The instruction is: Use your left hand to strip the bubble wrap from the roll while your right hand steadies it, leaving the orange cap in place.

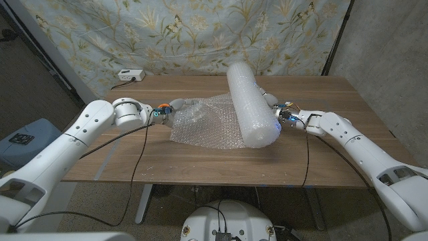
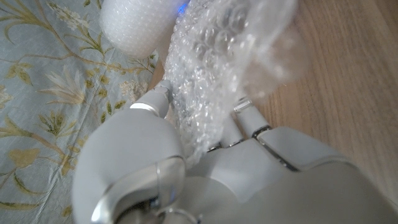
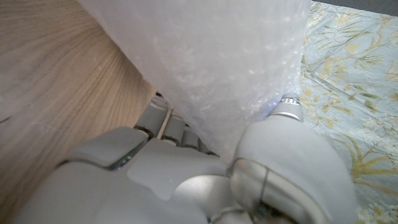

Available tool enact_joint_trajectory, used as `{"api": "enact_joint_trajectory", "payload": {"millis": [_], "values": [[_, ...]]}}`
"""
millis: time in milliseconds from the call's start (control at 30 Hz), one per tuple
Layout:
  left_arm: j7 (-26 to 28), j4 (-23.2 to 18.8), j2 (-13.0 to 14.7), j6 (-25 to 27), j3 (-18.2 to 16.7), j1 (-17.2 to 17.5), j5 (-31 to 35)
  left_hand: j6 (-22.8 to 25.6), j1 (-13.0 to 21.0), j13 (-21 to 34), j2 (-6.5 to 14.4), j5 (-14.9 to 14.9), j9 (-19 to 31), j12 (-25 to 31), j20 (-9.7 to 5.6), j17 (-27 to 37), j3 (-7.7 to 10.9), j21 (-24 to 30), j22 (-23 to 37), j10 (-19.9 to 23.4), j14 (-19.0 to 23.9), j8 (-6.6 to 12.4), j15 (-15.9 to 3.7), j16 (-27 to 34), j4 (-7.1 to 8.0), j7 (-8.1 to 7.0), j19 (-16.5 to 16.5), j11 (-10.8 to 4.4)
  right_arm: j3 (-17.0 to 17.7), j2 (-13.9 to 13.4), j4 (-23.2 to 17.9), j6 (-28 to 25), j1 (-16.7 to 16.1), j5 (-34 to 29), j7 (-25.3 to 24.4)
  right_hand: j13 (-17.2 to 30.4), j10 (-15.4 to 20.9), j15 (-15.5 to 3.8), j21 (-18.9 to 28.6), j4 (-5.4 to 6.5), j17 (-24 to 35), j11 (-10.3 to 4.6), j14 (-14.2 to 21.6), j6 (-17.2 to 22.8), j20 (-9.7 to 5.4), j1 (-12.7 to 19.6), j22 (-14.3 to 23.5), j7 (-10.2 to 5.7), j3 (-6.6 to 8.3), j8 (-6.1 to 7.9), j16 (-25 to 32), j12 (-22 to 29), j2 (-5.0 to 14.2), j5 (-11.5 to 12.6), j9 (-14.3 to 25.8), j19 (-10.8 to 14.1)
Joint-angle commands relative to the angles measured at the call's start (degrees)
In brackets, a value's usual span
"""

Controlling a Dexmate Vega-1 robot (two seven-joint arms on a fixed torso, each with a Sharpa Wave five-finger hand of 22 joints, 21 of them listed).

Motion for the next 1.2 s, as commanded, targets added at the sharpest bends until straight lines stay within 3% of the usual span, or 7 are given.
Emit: {"api": "enact_joint_trajectory", "payload": {"millis": [33, 600, 1200], "values": [[0.85, -0.27, 1.24, 0.36, -0.58, 0.44, -0.95, 1.5, 0.6, 0.13, 0.21, 0.22, 0.29, -0.27, -0.07, 0.29, -0.19, 0.39, 0.07, 1.79, 0.3, -0.26, -0.28, -0.08, -0.08, 1.57, -0.08, -0.94, 0.42, 0.43, 0.71, 0.04, 0.03, -0.11, 0.32, 0.21, -0.12, 0.72, -0.27, 0.2, 0.04, 0.64, -0.51, -0.68, 0.79, -0.99, 0.19, 0.09, -0.79, -0.43, -0.01, -0.46, -0.1, 0.72, -0.14, -0.03], [2.37, -2.32, 3.87, -0.5, -2.04, 1.9, -1.58, 1.62, 0.6, 0.33, 0.22, 0.22, 0.32, -0.48, -0.08, 0.31, -0.22, 0.79, 0.03, 1.84, 0.24, -0.39, -0.28, -0.22, -0.05, 1.45, -0.21, -0.94, 0.11, 1.27, 2.91, 1.73, 1.11, -1.45, 2.94, 0.3, -0.81, 2.12, -0.79, 1.43, -0.58, 1.58, -1.83, -0.95, 2.43, -3.22, 0.19, 0.61, -2.35, -0.8, -0.25, -1.3, -0.59, 1.8, -0.77, -0.54], [3.06, -3.36, 4.97, -1.56, -2.7, 3.63, -4.1, 1.68, 0.62, 0.46, 0.18, 0.21, 0.35, -0.72, -0.13, 0.4, -0.25, 1.22, -0.01, 1.99, 0.21, -0.53, -0.31, -0.3, -0.06, 1.37, -0.35, -0.91, 0.15, 0.39, 2.93, -1.24, 1.15, -0.89, 2.68, 0.36, -0.9, 2.58, -1.06, 2.23, -1.06, 2.17, -2.24, -1.3, 3.05, -4.44, 0.18, 0.72, -3.34, -1.09, -0.12, -1.82, -0.6, 2.78, -1.29, -0.51]]}}
